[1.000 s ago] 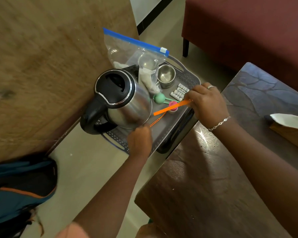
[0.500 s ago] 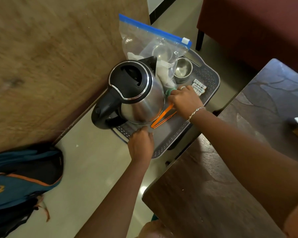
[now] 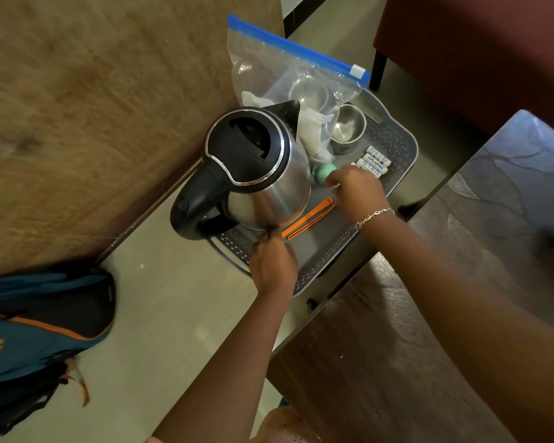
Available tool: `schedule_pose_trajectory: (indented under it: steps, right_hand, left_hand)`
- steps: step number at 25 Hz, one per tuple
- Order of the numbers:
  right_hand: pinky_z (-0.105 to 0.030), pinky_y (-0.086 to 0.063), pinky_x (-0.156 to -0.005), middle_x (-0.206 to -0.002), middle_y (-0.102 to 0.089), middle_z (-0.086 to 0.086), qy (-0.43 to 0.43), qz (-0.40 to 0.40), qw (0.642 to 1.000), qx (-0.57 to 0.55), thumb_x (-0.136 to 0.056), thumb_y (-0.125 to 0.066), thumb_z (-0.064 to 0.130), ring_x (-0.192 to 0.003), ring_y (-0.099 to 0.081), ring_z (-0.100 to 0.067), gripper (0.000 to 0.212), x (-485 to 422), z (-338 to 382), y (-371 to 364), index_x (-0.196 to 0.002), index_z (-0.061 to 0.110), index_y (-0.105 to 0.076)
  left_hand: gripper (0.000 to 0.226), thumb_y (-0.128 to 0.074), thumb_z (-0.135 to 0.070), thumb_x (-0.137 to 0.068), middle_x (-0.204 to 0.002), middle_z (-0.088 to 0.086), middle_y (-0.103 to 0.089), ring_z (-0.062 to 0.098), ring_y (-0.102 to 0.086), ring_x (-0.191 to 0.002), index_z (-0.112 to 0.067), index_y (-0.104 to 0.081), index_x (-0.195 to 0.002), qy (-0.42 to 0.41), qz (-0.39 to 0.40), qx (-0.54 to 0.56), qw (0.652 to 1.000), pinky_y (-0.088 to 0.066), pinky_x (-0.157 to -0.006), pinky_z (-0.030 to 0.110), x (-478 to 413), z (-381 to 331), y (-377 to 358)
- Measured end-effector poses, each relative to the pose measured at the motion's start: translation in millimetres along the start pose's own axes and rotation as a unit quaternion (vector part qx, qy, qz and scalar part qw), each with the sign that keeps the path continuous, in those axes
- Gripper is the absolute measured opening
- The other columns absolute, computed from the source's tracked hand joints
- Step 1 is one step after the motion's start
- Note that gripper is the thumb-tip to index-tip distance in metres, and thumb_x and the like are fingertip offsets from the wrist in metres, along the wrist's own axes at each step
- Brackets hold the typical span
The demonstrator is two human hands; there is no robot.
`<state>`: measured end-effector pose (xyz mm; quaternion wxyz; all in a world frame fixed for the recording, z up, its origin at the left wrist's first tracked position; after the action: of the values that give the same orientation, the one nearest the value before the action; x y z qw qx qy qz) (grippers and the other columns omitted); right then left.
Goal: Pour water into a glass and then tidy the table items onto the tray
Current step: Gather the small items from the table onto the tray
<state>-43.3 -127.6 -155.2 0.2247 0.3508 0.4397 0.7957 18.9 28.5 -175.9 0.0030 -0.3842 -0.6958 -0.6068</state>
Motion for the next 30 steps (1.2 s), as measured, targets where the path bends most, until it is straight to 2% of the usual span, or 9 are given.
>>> schedule_pose_trajectory:
  steps: [2,4,8,10,13,16,23,27,30]
  right_hand:
    - [-0.04,-0.042,-0.086,-0.116,-0.058,-0.02,-0.051,0.032,0.997,-0.042,-0.083,-0.044,-0.004,-0.108,-0.053,-0.039,0.034,14.0,6.6,-3.1,-0.111,0.005,-0.062]
    - [-0.042,-0.043,-0.085,-0.122,-0.053,-0.02,-0.037,0.038,0.998,-0.036,-0.081,-0.043,-0.006,-0.108,-0.053,-0.04,0.035,24.8,20.5,-4.3,-0.111,0.002,-0.06]
    - [-0.043,-0.044,-0.078,-0.118,-0.05,-0.021,-0.001,0.001,1.0,0.019,-0.08,-0.042,-0.007,-0.103,-0.052,-0.041,0.029,37.9,31.1,-3.8,-0.106,-0.003,-0.055]
    - [-0.041,-0.042,-0.081,-0.114,-0.052,-0.021,0.015,0.011,0.998,0.058,-0.084,-0.042,-0.003,-0.106,-0.05,-0.039,0.025,45.9,30.2,-8.1,-0.104,-0.003,-0.057]
    - [-0.043,-0.038,-0.089,-0.116,-0.053,-0.019,0.02,0.004,0.994,0.11,-0.086,-0.042,0.002,-0.108,-0.049,-0.039,0.028,46.2,18.2,-12.3,-0.111,0.001,-0.055]
    - [-0.043,-0.044,-0.083,-0.117,-0.051,-0.017,0.005,0.027,0.988,0.154,-0.088,-0.044,0.004,-0.105,-0.053,-0.04,0.03,34.3,7.9,-13.4,-0.116,0.005,-0.054]
    - [-0.036,-0.046,-0.074,-0.103,-0.063,-0.02,-0.007,0.082,0.993,0.083,-0.084,-0.049,0.009,-0.097,-0.058,-0.039,0.026,-5.9,-19.3,4.4,-0.104,0.007,-0.066]
    - [-0.029,-0.037,-0.069,-0.103,-0.066,-0.017,0.029,0.11,0.991,0.072,-0.084,-0.052,0.009,-0.1,-0.057,-0.035,0.026,-14.4,-25.6,12.2,-0.105,0.014,-0.067]
    - [-0.03,-0.042,-0.073,-0.111,-0.062,-0.015,0.06,0.096,0.99,0.082,-0.084,-0.052,0.005,-0.105,-0.055,-0.035,0.03,-13.1,-24.8,10.6,-0.11,0.013,-0.064]
  left_hand:
    - [0.031,-0.046,-0.011,-0.092,-0.124,0.012,-0.057,0.03,-0.056,-0.11,-0.009,-0.054,-0.121,0.005,-0.001,0.016,1.0,-0.045,-0.077,0.037,2.0,-3.0,-1.3]
    - [0.033,-0.046,-0.012,-0.092,-0.124,0.011,-0.057,0.029,-0.055,-0.111,-0.012,-0.052,-0.124,-0.002,-0.005,-0.003,1.0,-0.045,-0.077,0.037,5.8,-5.1,-2.1]
    - [0.028,-0.051,-0.019,-0.092,-0.121,0.008,-0.059,0.026,-0.057,-0.109,-0.015,-0.053,-0.119,-0.047,-0.004,-0.039,0.998,-0.046,-0.077,0.036,7.8,-6.5,-7.1]
    - [0.025,-0.051,-0.022,-0.092,-0.118,0.007,-0.06,0.026,-0.058,-0.107,-0.015,-0.053,-0.116,-0.056,-0.002,-0.053,0.997,-0.046,-0.075,0.035,3.7,-7.4,-9.4]
    - [0.023,-0.048,-0.023,-0.094,-0.113,0.011,-0.063,0.029,-0.059,-0.103,-0.012,-0.053,-0.113,-0.072,-0.011,-0.083,0.994,-0.045,-0.072,0.035,-1.1,-12.1,-11.6]
    - [0.021,-0.044,-0.018,-0.095,-0.109,0.014,-0.065,0.032,-0.062,-0.098,-0.011,-0.052,-0.112,-0.092,-0.026,-0.11,0.989,-0.046,-0.071,0.037,-6.2,-17.3,-12.7]
    - [0.02,-0.04,-0.004,-0.093,-0.102,0.017,-0.067,0.033,-0.065,-0.092,-0.006,-0.055,-0.106,-0.121,-0.031,-0.143,0.982,-0.05,-0.07,0.037,-13.7,-21.2,-15.8]
    - [0.019,-0.042,-0.006,-0.094,-0.103,0.014,-0.068,0.029,-0.066,-0.092,-0.007,-0.055,-0.108,-0.125,-0.014,-0.153,0.98,-0.049,-0.068,0.034,-15.9,-21.0,-18.1]
    - [0.016,-0.043,-0.012,-0.095,-0.102,0.014,-0.068,0.027,-0.066,-0.091,-0.007,-0.055,-0.104,-0.114,-0.005,-0.142,0.983,-0.043,-0.064,0.031,-16.5,-20.1,-18.3]
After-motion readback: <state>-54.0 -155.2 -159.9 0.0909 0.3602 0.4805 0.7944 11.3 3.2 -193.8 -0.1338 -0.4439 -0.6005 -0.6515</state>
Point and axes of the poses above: each hand's wrist, its own x-axis away from the middle knuckle, its own y-axis out of the back of the hand, z = x × y, the point moved 4 cm from there along -x, towards the middle knuckle
